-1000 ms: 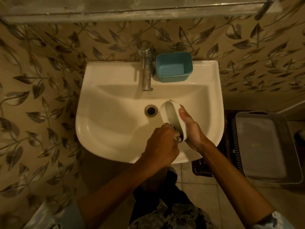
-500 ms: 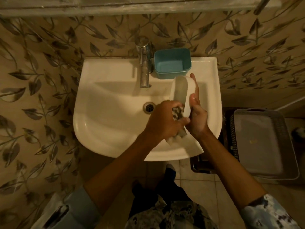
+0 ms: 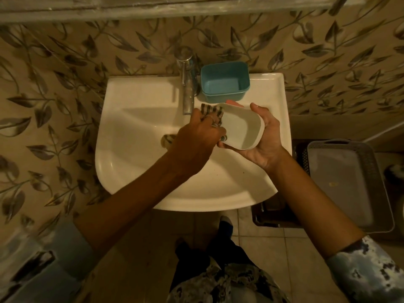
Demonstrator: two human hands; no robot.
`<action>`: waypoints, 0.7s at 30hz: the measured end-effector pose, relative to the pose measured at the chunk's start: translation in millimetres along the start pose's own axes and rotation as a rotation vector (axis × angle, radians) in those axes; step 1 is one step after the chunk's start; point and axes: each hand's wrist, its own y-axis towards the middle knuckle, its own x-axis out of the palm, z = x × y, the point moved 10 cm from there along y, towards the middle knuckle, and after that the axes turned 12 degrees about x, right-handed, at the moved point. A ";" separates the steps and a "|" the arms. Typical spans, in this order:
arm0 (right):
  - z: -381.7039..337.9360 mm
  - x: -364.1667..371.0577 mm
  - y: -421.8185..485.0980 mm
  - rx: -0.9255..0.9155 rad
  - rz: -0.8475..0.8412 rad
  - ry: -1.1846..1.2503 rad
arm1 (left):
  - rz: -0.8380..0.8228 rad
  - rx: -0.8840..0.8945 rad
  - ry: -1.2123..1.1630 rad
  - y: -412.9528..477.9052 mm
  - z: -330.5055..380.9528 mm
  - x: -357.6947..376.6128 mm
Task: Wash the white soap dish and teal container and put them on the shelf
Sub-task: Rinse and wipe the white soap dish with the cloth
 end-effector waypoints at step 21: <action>-7.2 10.9 -12.7 -0.274 0.205 -0.537 | 0.097 -0.952 -2.140 -11.1 13.6 52.1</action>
